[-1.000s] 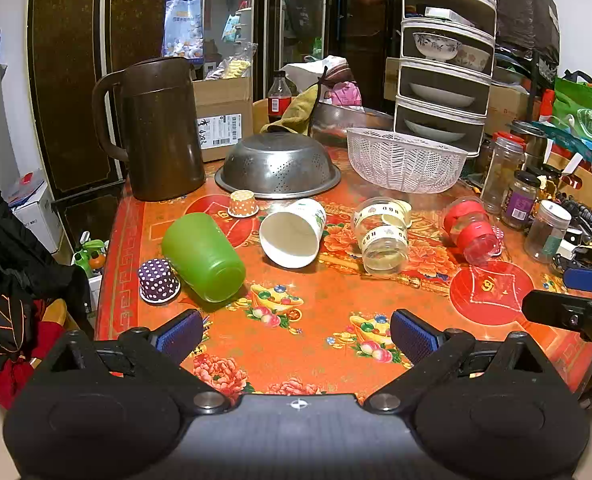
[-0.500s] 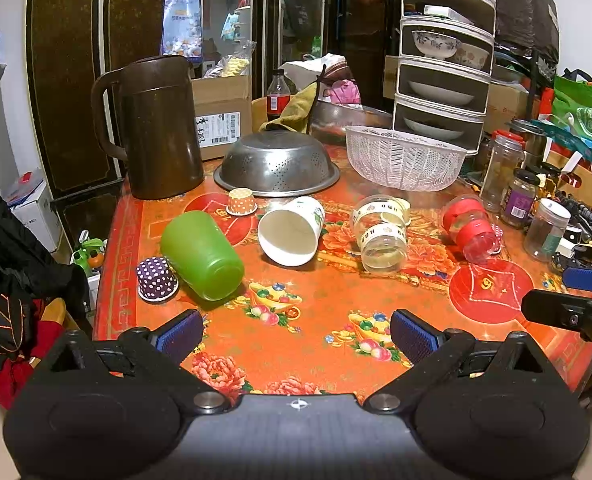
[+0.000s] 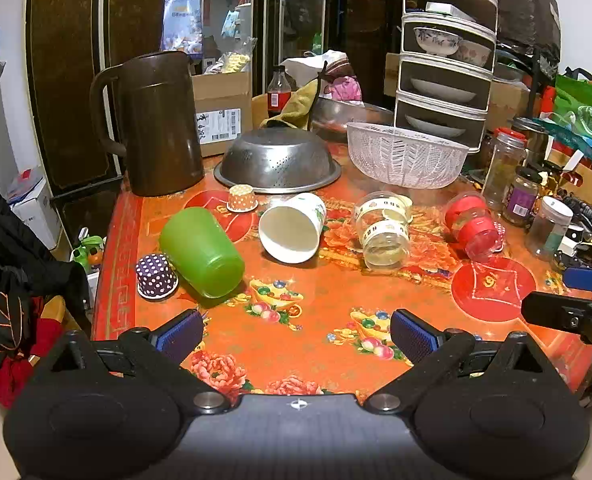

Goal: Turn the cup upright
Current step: 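Move the right gripper to the upside-down red-banded plastic cup and close on it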

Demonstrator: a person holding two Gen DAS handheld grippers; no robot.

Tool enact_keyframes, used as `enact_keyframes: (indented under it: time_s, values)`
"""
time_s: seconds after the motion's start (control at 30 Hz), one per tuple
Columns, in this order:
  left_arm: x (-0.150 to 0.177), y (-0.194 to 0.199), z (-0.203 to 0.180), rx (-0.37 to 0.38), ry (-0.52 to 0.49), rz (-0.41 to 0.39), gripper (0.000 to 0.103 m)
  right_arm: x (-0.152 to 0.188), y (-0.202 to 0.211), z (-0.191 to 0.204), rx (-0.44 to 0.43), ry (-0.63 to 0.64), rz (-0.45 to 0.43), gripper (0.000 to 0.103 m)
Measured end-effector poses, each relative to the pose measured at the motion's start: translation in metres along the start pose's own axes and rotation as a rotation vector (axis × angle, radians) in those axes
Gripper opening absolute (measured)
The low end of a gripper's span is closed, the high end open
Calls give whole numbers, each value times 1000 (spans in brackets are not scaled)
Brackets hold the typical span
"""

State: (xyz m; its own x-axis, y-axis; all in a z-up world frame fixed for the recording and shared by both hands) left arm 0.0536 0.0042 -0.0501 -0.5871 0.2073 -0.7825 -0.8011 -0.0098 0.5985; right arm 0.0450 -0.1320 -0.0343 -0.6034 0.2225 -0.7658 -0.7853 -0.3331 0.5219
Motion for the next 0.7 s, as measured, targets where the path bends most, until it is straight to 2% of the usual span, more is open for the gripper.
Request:
enact_keyframes:
  time_s: [0.3, 0.4, 0.47, 0.6, 0.7]
  values:
    - [3, -7, 4, 5, 4, 7, 101, 0, -5, -1, 6, -1, 9, 102]
    - [4, -5, 9, 12, 19, -10, 101, -4, -13, -11, 9, -36, 24, 102]
    - [4, -4, 13, 18, 25, -33, 101, -15, -26, -24, 49, -45, 58, 102]
    - [5, -3, 19, 35, 45, -62, 101, -62, -66, -58, 193, -51, 113, 102]
    - [8, -5, 24, 53, 58, -60, 101, -93, -102, -84, 239, -97, 185, 102]
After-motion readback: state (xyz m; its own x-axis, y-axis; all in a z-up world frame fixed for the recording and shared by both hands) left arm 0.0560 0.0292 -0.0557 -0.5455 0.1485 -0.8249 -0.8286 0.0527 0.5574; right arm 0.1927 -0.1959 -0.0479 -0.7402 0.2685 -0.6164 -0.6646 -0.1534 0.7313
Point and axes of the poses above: each gripper's, at about its wrist camera, not at the fingertips, and y roughly against the way its jaws point, z to its left, x to its underside, the point moved 6 cm from there along -y, roughly the way its jaws point, and after that the axes turned 13 degrees about -y, right-handed, at the moved point
